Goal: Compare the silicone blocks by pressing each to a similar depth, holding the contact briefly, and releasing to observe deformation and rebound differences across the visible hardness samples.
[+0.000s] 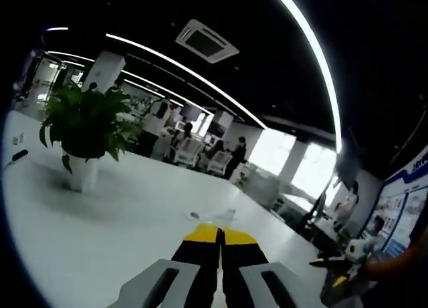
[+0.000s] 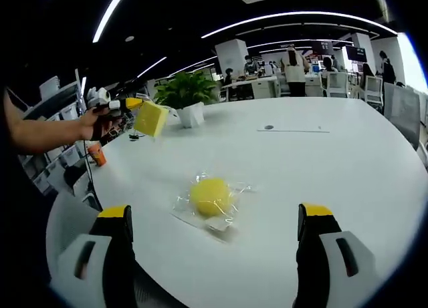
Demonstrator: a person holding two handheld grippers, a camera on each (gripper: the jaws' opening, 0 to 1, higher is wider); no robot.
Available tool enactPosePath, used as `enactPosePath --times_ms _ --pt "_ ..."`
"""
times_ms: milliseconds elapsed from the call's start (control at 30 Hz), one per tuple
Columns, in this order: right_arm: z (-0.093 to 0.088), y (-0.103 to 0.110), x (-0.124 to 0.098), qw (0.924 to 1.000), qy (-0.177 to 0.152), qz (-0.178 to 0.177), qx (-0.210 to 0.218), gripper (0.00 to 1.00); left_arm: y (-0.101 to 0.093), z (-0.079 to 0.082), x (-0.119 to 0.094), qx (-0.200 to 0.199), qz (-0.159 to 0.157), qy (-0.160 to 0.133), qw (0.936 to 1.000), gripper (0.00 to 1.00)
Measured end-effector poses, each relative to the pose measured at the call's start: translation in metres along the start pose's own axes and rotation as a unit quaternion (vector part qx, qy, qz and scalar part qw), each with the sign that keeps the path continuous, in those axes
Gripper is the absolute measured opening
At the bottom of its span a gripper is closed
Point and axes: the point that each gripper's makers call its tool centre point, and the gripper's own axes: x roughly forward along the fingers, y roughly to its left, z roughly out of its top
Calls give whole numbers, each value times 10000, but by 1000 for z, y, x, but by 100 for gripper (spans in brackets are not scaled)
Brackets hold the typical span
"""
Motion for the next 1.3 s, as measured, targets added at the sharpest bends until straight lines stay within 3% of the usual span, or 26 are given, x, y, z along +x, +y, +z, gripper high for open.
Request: enactPosePath --times_ms 367,633,767,1300 --pt "8 3 -2 9998 -168 87 55 96 -24 24 -6 117 -248 -277 9992 0" --pt "10 5 -3 9997 -140 82 -167 96 -30 45 -9 163 -371 -433 9982 0" --pt "13 8 -2 9997 -145 114 -163 96 -43 55 -9 197 -553 -531 9969 0" --pt "36 21 5 9984 -287 407 -267 96 -68 63 -15 215 -882 -581 9942 0"
